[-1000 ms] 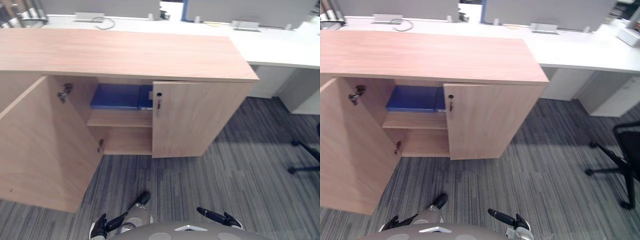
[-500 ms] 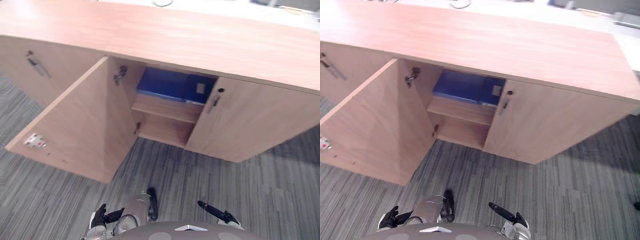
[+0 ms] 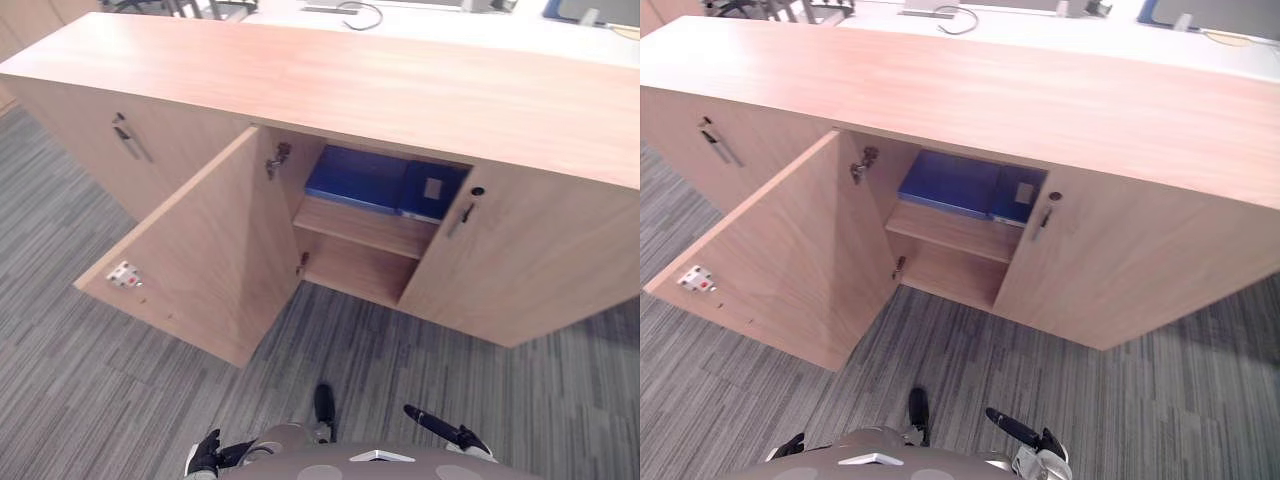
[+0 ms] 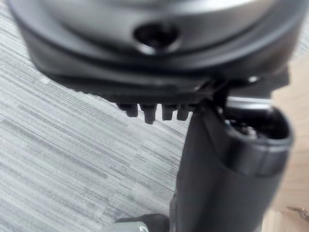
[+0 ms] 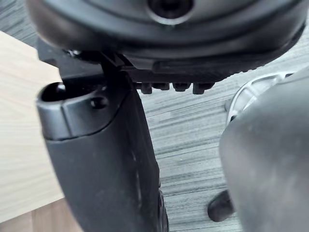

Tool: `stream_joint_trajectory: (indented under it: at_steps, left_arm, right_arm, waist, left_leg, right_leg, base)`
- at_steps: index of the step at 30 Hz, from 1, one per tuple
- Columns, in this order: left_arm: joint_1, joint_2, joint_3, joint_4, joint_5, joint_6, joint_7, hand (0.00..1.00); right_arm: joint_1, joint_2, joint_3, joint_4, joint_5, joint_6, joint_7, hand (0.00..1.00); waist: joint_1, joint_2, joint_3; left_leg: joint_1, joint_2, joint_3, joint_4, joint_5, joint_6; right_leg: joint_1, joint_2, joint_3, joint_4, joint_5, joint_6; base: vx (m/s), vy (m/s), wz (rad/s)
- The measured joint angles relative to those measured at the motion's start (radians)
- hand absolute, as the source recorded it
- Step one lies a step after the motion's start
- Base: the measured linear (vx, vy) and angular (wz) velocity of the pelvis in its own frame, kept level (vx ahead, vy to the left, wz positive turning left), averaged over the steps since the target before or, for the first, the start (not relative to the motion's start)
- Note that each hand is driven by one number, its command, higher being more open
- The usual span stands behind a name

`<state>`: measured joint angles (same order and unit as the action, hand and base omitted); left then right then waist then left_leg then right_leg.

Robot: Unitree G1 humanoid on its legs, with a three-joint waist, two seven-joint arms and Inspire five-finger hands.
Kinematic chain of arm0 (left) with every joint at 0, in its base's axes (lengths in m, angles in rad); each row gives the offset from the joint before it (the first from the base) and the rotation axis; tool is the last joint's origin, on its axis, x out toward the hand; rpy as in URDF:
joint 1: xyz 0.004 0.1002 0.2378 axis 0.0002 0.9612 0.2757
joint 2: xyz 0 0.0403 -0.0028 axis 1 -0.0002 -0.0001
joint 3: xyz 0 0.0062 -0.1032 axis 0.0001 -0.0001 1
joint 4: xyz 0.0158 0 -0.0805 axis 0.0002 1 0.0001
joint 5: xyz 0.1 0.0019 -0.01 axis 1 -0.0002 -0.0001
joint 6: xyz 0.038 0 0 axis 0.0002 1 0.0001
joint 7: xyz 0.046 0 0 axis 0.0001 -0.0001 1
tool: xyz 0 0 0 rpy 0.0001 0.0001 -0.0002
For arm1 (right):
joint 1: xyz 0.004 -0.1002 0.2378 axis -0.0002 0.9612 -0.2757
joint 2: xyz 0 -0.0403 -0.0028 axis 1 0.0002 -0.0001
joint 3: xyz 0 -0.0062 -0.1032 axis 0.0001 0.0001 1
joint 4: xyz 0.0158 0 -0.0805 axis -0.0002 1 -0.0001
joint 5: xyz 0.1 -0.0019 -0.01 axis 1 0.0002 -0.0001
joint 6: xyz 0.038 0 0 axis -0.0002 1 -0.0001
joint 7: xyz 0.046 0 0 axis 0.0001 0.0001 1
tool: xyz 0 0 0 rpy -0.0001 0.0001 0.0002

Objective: Walk over to the cabinet, pick up the folder, carry it to the office cabinet, place the folder inside the office cabinet, then close the office cabinet door

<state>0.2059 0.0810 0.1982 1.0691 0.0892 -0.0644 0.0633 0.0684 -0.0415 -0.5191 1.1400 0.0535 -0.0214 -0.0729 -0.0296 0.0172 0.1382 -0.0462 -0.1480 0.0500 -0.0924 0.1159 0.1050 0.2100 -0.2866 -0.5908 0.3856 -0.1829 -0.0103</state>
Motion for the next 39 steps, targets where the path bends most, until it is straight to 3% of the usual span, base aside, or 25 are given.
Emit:
stream_joint_trajectory:
  at_steps: [1,2,3,4,7,9,10,11,12,13,14,21,22,23,24,25,27,29,32,34,37,39]
  left_arm:
    - [-0.001,0.002,-0.002,-0.002,0.0,0.0,0.0,1.0]
    - [-0.005,0.004,-0.013,-0.007,-0.001,-0.001,0.001,1.0]
    - [-0.007,0.01,-0.018,-0.011,-0.002,-0.001,0.001,1.0]
    - [-0.008,0.02,-0.021,-0.013,-0.005,-0.004,0.001,1.0]
    - [-0.015,0.021,-0.02,-0.023,-0.006,-0.009,0.002,1.0]
    - [-0.012,0.02,-0.019,-0.024,-0.008,-0.017,0.003,1.0]
    - [-0.007,0.021,-0.016,-0.026,-0.009,-0.019,0.003,1.0]
    - [-0.002,0.035,0.0,-0.025,-0.013,-0.02,0.002,1.0]
    - [0.007,0.038,0.034,-0.023,-0.035,-0.023,0.009,1.0]
    - [0.014,0.037,0.044,-0.013,-0.043,-0.023,0.013,1.0]
    - [0.029,0.035,0.082,0.026,-0.086,-0.015,0.028,1.0]
    - [0.037,0.008,0.21,0.086,-0.164,-0.005,0.035,1.0]
    - [0.037,0.005,0.213,0.078,-0.167,-0.004,0.035,1.0]
    - [0.033,0.003,0.213,0.063,-0.169,-0.004,0.036,1.0]
    - [0.022,-0.004,0.213,0.049,-0.172,-0.002,0.039,1.0]
    - [0.013,-0.003,0.212,0.034,-0.175,-0.002,0.04,1.0]
    - [-0.009,-0.009,0.213,0.007,-0.175,-0.001,0.044,1.0]
    - [-0.009,-0.025,0.221,-0.033,-0.175,0.0,0.055,1.0]
    - [-0.011,-0.038,0.23,-0.03,-0.175,0.0,0.063,1.0]
    - [-0.019,-0.044,0.231,-0.018,-0.177,0.0,0.059,1.0]
    - [-0.029,-0.025,0.232,-0.018,-0.2,0.0,0.054,1.0]
    - [-0.042,-0.023,0.246,-0.018,-0.198,-0.002,0.036,1.0]
  right_arm:
    - [0.011,0.002,0.0,-0.012,-0.001,-0.001,0.001,1.0]
    - [0.032,0.012,0.001,-0.038,-0.003,-0.002,0.004,1.0]
    - [0.039,0.021,-0.001,-0.046,-0.003,-0.002,0.007,1.0]
    - [0.052,0.033,-0.008,-0.048,-0.003,-0.003,0.007,1.0]
    - [0.09,0.053,-0.042,-0.059,0.007,0.0,0.015,1.0]
    - [0.092,0.059,-0.064,-0.061,0.004,0.005,0.016,1.0]
    - [0.089,0.058,-0.072,-0.048,0.002,0.017,0.016,1.0]
    - [0.087,0.078,-0.073,-0.02,-0.001,0.022,0.016,1.0]
    - [0.088,0.078,-0.072,-0.005,-0.002,0.018,0.025,1.0]
    - [0.087,0.075,-0.07,-0.002,-0.003,0.016,0.026,1.0]
    - [0.073,0.072,-0.059,0.032,-0.004,0.028,0.028,1.0]
    - [0.052,0.058,-0.056,0.065,0.015,0.004,0.02,1.0]
    - [0.053,0.058,-0.052,0.065,0.016,0.004,0.02,1.0]
    - [0.055,0.058,-0.042,0.065,0.015,-0.002,0.02,1.0]
    - [0.055,0.056,-0.033,0.062,0.011,-0.005,0.019,1.0]
    - [0.054,0.053,-0.029,0.06,0.009,-0.006,0.019,1.0]
    - [0.057,0.048,-0.023,0.064,0.002,-0.005,0.017,1.0]
    - [0.048,0.046,-0.026,0.062,0.0,-0.004,0.017,1.0]
    - [0.032,0.046,-0.105,0.062,0.014,-0.004,0.021,1.0]
    - [0.027,0.05,-0.163,0.065,0.045,0.0,0.024,1.0]
    - [0.03,0.073,-0.23,0.086,0.053,0.015,0.036,1.0]
    - [0.03,0.078,-0.271,0.087,0.054,0.015,0.047,1.0]
  waist:
    - [0.001,0.004,-0.005]
    - [0.002,-0.001,-0.004]
    - [0.004,-0.014,-0.007]
    - [0.0,-0.021,-0.01]
    - [0.0,-0.022,-0.019]
    - [0.003,-0.023,-0.034]
    - [0.006,-0.03,-0.05]
    - [0.005,-0.086,-0.075]
    - [0.026,-0.099,-0.078]
    - [0.028,-0.096,-0.076]
    - [0.036,-0.117,-0.094]
    - [0.035,-0.105,-0.093]
    - [0.034,-0.105,-0.092]
    - [0.03,-0.107,-0.089]
    - [0.026,-0.105,-0.075]
    - [0.026,-0.103,-0.071]
    - [0.028,-0.105,-0.053]
    - [0.032,-0.106,-0.02]
    - [0.025,-0.077,-0.005]
    - [0.029,-0.065,0.003]
    - [0.024,-0.086,-0.009]
    - [0.024,-0.082,-0.012]
  left_leg:
    - [0.002,0.002,-0.011,0.0,0.0,0.0]
    - [-0.002,0.004,-0.044,0.0,0.0,0.0]
    - [-0.003,0.004,-0.06,0.001,0.0,0.0]
    - [-0.011,0.003,-0.103,0.003,0.001,-0.002]
    - [-0.016,0.004,-0.191,0.001,-0.001,-0.005]
    - [-0.031,0.0,-0.228,0.001,-0.005,-0.012]
    - [-0.042,-0.008,-0.253,0.0,-0.029,-0.048]
    - [-0.052,-0.034,-0.255,0.016,-0.064,-0.099]
    - [-0.081,-0.038,-0.237,0.098,-0.036,-0.05]
    - [-0.082,-0.041,-0.227,0.099,-0.016,-0.028]
    - [-0.044,-0.041,-0.229,0.041,-0.004,-0.053]
    - [-0.036,0.065,-0.264,0.002,0.049,-0.115]
    - [-0.041,0.071,-0.275,0.002,0.054,-0.122]
    - [-0.058,0.073,-0.301,0.002,0.065,-0.137]
    - [-0.075,0.082,-0.309,0.003,0.065,-0.138]
    - [-0.084,0.089,-0.292,0.011,0.058,-0.133]
    - [-0.161,0.108,-0.146,0.199,0.001,-0.122]
    - [-0.189,0.185,0.096,0.466,-0.199,-0.115]
    - [-0.162,0.23,0.179,0.562,-0.329,-0.123]
    - [-0.145,0.199,0.196,0.52,-0.331,-0.081]
    - [-0.134,0.123,0.17,0.441,-0.296,-0.049]
    - [-0.093,0.081,0.154,0.323,-0.231,-0.038]
  right_leg:
    - [-0.031,0.0,0.06,0.05,0.0,-0.008]
    - [-0.077,0.007,0.176,0.113,-0.019,0.005]
    - [-0.1,0.016,0.23,0.136,-0.034,0.012]
    - [-0.145,0.033,0.326,0.161,-0.059,0.039]
    - [-0.158,0.048,0.402,0.138,-0.055,0.061]
    - [-0.147,0.057,0.399,0.073,-0.031,0.102]
    - [-0.134,0.065,0.373,0.006,-0.012,0.133]
    - [-0.127,0.04,0.339,-0.08,0.019,0.145]
    - [-0.107,0.03,0.306,-0.097,-0.007,0.146]
    - [-0.098,0.032,0.306,-0.099,-0.022,0.152]
    - [-0.069,0.031,0.322,-0.157,-0.04,0.147]
    - [-0.024,0.153,0.299,-0.254,-0.029,0.125]
    - [-0.02,0.162,0.285,-0.26,-0.033,0.117]
    - [-0.018,0.173,0.253,-0.274,-0.055,0.085]
    - [-0.024,0.185,0.207,-0.275,-0.059,0.081]
    - [-0.03,0.184,0.187,-0.273,-0.06,0.077]
    - [-0.036,0.177,0.128,-0.258,-0.059,0.069]
    - [-0.048,0.155,0.095,-0.231,-0.057,0.066]
    - [-0.068,0.121,0.062,-0.191,-0.053,0.075]
    - [-0.075,0.104,0.05,-0.168,-0.055,0.088]
    - [-0.061,0.073,0.05,-0.224,-0.044,0.099]
    - [-0.052,0.058,0.048,-0.25,0.005,0.108]
  base:
    - [0.09,0.07,0.71]
    - [0.07,0.042,0.54]
    - [0.09,0.025,0.77]
    - [0.07,-0.004,0.7]
    - [0.05,-0.047,0.99]
    - [0.03,-0.098,1.06]
    - [0.05,-0.149,1.04]
    - [0.14,-0.282,0.94]
    - [0.13,-0.231,0.55]
    - [0.13,-0.288,0.12]
    - [0.03,-0.173,-0.04]
    - [-0.06,-0.221,-0.01]
    - [-0.15,-0.225,0.53]
    - [-0.16,-0.189,0.7]
    - [-0.17,-0.172,0.77]
    - [-0.18,-0.125,0.9]
    - [-0.12,-0.077,0.75]
    - [-0.08,-0.014,0.44]
    - [-0.02,0.155,0.37]
    - [0.06,0.193,0.37]
    - [0.03,0.182,0.46]
    - [0.03,0.139,0.35]
